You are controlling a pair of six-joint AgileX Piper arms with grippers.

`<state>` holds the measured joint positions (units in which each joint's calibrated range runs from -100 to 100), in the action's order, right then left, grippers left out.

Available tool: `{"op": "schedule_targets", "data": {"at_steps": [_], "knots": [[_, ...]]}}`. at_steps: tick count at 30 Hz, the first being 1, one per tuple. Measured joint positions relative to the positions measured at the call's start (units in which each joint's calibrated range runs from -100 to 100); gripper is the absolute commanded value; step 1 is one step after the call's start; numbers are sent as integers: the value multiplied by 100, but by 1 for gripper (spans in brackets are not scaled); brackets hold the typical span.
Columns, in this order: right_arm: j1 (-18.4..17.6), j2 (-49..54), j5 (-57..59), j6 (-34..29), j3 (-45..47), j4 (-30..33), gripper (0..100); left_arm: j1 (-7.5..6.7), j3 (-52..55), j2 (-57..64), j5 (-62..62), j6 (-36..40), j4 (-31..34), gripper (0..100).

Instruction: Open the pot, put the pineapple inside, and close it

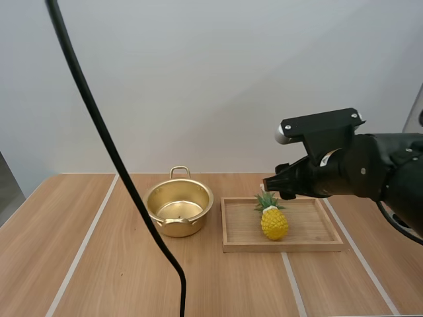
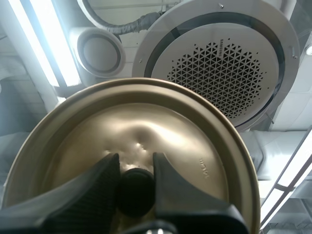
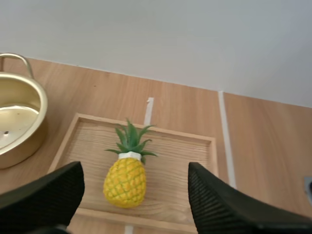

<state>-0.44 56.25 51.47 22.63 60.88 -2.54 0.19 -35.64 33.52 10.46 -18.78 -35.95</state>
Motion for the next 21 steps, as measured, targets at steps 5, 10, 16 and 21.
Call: {"op": "schedule_targets", "data": {"at_steps": [5, 10, 16, 21], "knots": [[0, -814, -493, 330, 0, -367, 100, 0, -22, 0, -240, 0, 15, 0], [0, -1644, -778, 438, 0, -425, 100, 0, -26, 28, -664, 0, 25, 0], [0, -2335, -1240, 616, 0, -425, 100, 0, -26, 54, -980, 0, 25, 0], [0, -2702, -1486, 624, 0, -425, 100, 0, -26, 54, -1046, -9, 25, 0]]}}
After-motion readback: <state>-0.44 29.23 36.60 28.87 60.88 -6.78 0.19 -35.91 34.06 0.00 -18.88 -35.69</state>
